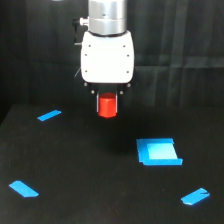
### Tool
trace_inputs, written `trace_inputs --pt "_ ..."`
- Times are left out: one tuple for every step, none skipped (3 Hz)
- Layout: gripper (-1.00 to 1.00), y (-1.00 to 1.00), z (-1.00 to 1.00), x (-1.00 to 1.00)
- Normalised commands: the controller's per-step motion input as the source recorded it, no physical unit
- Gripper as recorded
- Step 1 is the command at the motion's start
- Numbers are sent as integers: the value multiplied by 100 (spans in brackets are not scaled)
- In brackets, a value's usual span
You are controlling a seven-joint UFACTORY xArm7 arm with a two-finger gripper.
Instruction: Pick up the red object from the table
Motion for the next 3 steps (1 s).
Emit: trace_inputs --pt "-100 8 4 -2" --pt "-93 2 6 13" --pt "-100 -1 9 2"
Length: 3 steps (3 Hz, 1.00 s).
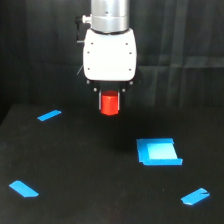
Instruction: Pick up the red object from the table
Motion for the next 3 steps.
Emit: trace_inputs --pt "-92 18 14 2" --pt "-100 3 11 0" --pt "-87 12 11 -2"
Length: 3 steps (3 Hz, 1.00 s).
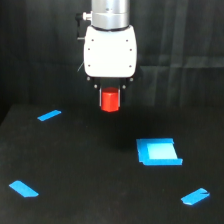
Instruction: Pick up the red object from the table
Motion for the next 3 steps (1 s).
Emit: trace_inputs --pt "-100 0 13 11" --pt "-100 4 13 -3" --pt "-100 2 15 0"
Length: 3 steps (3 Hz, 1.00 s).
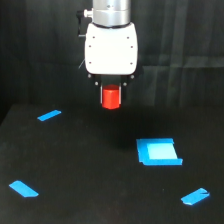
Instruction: Pick up the red object from the table
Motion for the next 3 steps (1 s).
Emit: trace_inputs --pt "-90 1 16 5" --pt "-100 0 8 4" --pt "-100 14 4 2"
